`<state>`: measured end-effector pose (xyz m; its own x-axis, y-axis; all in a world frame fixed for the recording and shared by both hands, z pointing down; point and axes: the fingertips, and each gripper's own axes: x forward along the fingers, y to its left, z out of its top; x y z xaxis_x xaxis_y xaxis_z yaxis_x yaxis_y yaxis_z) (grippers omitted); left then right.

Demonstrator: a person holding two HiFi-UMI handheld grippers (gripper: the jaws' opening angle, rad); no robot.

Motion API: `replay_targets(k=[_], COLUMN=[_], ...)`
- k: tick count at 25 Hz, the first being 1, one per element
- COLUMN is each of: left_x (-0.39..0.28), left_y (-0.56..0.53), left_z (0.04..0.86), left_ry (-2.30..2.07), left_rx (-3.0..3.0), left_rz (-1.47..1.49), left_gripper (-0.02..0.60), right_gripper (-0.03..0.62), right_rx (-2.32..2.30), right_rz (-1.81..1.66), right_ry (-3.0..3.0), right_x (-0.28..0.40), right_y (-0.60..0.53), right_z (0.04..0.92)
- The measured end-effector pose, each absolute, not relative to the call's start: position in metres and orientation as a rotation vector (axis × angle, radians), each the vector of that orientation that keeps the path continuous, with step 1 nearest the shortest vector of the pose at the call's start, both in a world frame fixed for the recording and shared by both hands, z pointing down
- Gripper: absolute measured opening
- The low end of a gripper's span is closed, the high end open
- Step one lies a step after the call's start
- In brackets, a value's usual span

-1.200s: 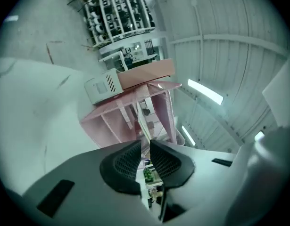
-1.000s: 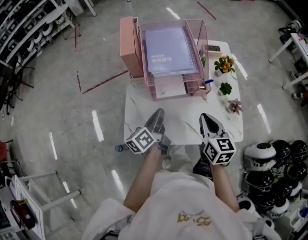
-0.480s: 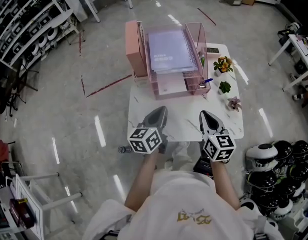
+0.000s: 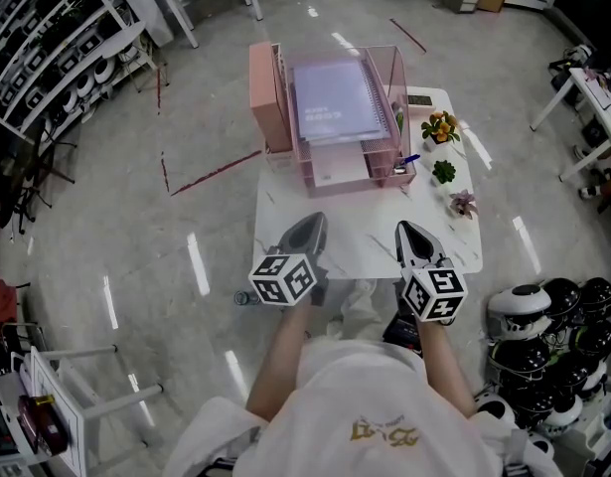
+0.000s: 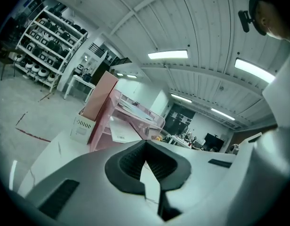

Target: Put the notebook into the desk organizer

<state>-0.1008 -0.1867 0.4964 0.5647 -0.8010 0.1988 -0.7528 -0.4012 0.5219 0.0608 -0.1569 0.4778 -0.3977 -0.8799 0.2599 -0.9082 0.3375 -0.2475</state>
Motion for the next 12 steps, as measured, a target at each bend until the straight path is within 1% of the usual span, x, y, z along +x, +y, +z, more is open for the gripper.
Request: replay_targets(k=[12], left_x=[-0.1025], left_y=[-0.1834], left_z=[0.4931], left_ry=[-1.22], left_rx=[2.235], left_rz=[-0.122], left_gripper=[0.015], right_gripper=[0.009], right_rx=[1.679], right_rz=[0.532], right_ry=[-2.493], right_x=[0.056], right_y=[-0.1541], right_z=[0.476])
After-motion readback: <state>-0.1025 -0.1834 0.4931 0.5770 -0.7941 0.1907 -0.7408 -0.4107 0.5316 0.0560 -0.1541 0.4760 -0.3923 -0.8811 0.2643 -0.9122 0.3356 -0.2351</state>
